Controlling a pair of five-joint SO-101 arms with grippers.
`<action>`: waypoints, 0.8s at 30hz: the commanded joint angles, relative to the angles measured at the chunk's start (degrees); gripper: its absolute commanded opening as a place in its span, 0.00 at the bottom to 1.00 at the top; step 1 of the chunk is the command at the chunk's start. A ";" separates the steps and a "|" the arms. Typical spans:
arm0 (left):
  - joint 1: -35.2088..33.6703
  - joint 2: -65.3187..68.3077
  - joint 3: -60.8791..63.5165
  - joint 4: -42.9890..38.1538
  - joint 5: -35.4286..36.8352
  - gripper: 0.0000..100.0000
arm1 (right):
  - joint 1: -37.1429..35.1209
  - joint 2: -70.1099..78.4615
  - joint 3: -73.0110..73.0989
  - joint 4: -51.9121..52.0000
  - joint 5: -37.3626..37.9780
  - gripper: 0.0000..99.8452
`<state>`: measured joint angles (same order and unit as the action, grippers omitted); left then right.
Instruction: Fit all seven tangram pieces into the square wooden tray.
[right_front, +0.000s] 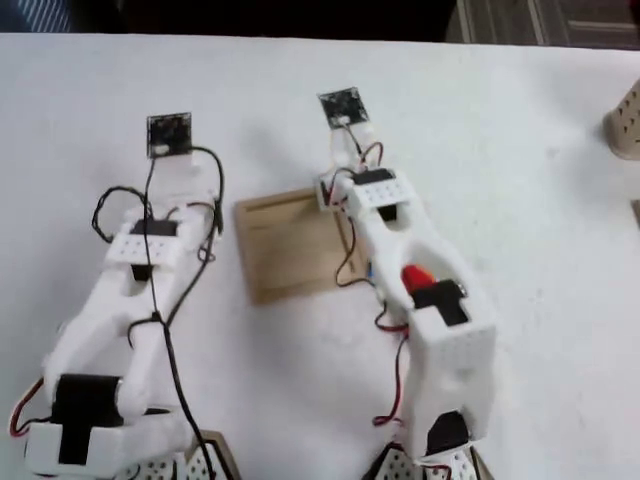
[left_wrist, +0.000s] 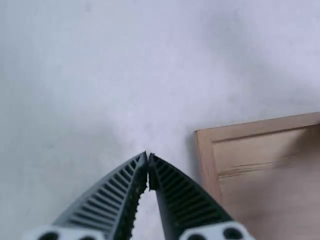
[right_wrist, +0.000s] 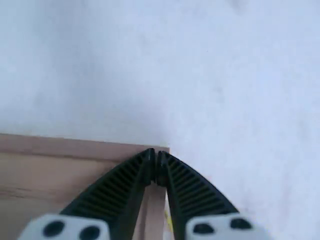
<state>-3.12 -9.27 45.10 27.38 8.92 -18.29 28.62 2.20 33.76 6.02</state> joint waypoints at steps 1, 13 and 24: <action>0.84 -0.13 -0.62 -1.93 0.35 0.02 | 0.13 2.07 -8.26 3.91 2.46 0.10; 0.66 -0.13 -0.62 -2.37 0.00 0.02 | 1.63 5.85 -13.19 12.79 2.55 0.10; -0.84 -0.13 -0.53 -1.93 -0.09 0.02 | 1.98 4.18 -13.10 23.16 2.46 0.10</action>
<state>-3.38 -9.27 45.10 26.59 8.92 -17.05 34.42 -10.99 54.86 7.78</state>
